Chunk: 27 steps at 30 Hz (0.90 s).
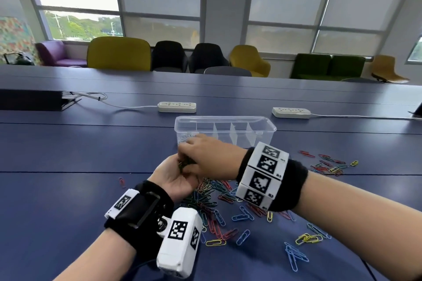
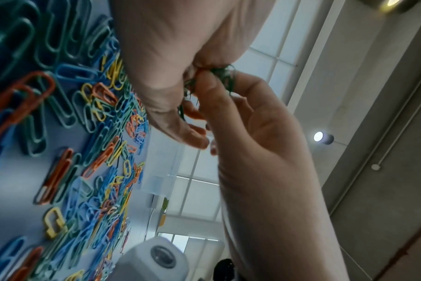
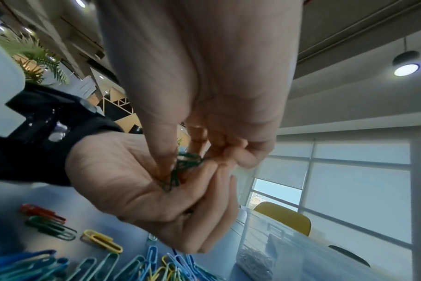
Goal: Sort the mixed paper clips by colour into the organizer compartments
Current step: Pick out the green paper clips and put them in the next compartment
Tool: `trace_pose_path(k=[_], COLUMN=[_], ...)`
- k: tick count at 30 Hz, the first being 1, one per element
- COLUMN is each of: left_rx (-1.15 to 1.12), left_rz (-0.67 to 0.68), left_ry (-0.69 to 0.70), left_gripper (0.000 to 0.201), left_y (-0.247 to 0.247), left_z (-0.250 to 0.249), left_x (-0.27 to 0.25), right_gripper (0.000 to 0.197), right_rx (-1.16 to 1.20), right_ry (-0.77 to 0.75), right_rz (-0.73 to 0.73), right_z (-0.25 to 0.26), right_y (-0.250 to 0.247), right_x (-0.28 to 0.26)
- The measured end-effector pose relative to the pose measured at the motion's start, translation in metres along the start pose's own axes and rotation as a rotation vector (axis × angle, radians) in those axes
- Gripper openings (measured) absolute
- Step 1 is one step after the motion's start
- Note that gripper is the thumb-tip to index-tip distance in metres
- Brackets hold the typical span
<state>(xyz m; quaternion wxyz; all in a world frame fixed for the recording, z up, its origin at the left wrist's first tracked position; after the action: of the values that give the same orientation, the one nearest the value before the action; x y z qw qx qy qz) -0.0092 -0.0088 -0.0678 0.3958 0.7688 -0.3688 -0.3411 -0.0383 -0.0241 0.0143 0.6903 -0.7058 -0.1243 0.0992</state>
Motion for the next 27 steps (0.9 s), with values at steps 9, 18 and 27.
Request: trace_pose_path(k=[9,18,27], left_rx=[-0.309,-0.147,-0.083], left_rz=[-0.028,0.146,-0.006], left_ry=[0.115,0.144,0.223], left_gripper=[0.026,0.034,0.040], left_y=[-0.035,-0.046,-0.042], left_z=[-0.062,-0.080,-0.081], left_x=[-0.012,-0.021,-0.026], right_gripper=[0.021,0.046,0.038], right_rx=[0.298,0.295,0.267], right_ry=[0.117,0.095,0.045], right_rz=[-0.019,0.336,0.281], right_z=[-0.018,-0.015,-0.012], right_y=[0.015,0.059,0.059], right_x=[0.003,0.016,0.015])
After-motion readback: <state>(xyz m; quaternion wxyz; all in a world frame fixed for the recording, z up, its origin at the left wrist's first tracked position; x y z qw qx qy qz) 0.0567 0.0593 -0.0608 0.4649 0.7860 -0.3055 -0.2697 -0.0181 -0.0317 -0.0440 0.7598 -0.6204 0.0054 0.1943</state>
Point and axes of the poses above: each hand's wrist, its own x-axis towards the middle knuckle, its own y-axis out of the palm, z = x × y, the point moved 7 cm from there along x, towards the middle knuckle, and after that the axes turned 1 degree about z, right-handed, at the moved point
